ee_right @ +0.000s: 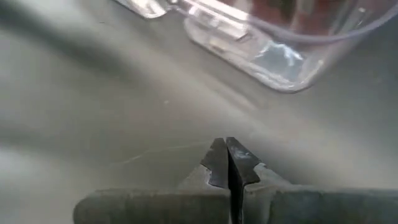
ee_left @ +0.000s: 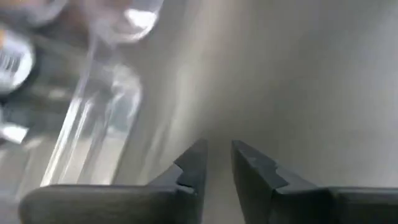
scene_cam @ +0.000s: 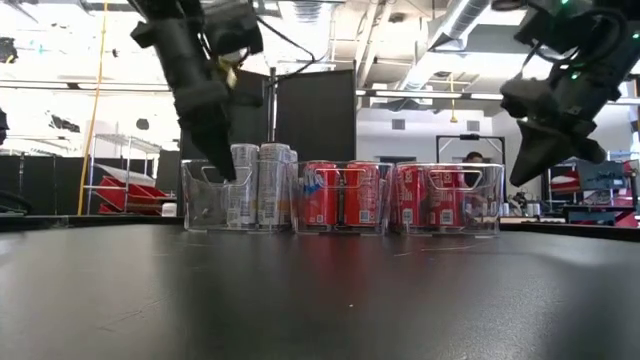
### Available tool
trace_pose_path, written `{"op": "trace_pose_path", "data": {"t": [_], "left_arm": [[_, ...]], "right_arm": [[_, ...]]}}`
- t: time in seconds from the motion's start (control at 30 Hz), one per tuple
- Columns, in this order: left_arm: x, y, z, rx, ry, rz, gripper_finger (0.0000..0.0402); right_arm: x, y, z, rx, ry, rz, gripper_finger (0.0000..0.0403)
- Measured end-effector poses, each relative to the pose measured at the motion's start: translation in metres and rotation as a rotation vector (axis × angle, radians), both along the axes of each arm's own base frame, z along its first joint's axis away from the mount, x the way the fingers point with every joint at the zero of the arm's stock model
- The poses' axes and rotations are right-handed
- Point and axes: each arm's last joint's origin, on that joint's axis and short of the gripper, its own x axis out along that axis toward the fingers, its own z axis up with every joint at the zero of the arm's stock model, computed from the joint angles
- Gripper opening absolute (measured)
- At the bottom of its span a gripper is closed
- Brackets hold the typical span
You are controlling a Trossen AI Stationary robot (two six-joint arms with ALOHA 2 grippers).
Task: Sort soda cans
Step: Adjust the transparent bins to align them on the table
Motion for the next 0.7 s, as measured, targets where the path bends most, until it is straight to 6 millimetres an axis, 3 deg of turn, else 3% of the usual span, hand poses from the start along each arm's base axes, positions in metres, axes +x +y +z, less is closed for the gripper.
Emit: {"op": "trace_pose_path", "data": {"t": [0.27, 0.7], "left_arm": [[0.001, 0.026, -0.004, 0.108, -0.081, 0.142, 0.0031], [0.003, 0.042, 0.000, 0.152, -0.127, 0.114, 0.0027]], "right_arm": [[0.006, -0.015, -0.009, -0.031, 0.080, -0.048, 0.0003], [0.006, -0.037, -0.009, -0.069, 0.081, -0.118, 0.0003]]}}
